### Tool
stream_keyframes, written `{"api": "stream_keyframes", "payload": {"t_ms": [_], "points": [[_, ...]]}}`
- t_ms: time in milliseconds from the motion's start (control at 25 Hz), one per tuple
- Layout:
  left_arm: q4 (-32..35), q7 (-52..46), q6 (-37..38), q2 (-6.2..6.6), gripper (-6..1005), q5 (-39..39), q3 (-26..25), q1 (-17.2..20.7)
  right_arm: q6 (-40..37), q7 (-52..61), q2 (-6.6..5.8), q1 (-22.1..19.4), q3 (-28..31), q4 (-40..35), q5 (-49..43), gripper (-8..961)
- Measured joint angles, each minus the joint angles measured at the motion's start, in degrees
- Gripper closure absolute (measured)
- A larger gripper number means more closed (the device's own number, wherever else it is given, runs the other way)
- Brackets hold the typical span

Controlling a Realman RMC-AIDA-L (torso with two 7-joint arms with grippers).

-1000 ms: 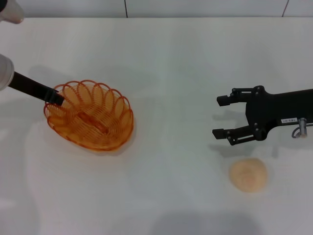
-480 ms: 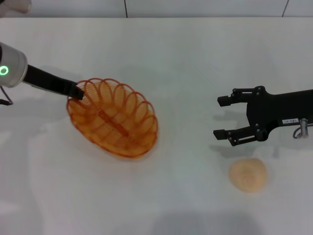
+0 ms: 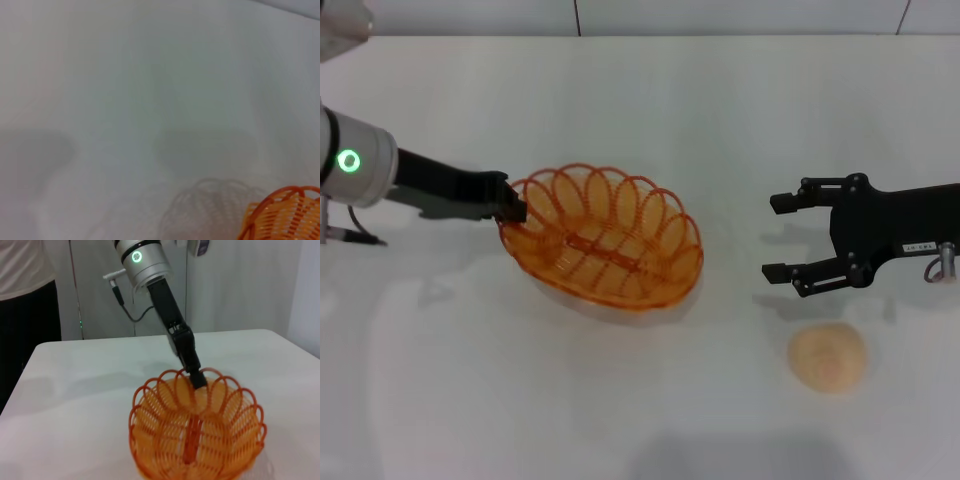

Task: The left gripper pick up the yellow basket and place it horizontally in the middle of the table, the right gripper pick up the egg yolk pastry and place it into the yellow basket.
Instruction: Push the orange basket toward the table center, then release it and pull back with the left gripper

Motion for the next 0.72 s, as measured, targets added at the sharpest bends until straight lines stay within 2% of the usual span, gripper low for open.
{"api": "stream_keyframes", "payload": {"t_ms": [200, 360, 720], "points": [[6.23, -9.20, -2.85, -0.13, 910, -4.52, 7.55, 5.12, -0.24, -0.35, -0.14, -0.19, -0.02, -0.52, 0.00, 112], [7.85, -10.64, -4.26, -0.68, 910, -8.16, 8.07, 7.84, -0.56, -1.06, -0.20, -0.25, -0.03, -0.53, 0.00, 112], [3.90, -10.67, -8.86, -0.54, 911, -11.42, 9.55, 10.78, -1.41, -1.63, -0.13, -0.50, 0.05, -0.53, 0.09, 112]]}}
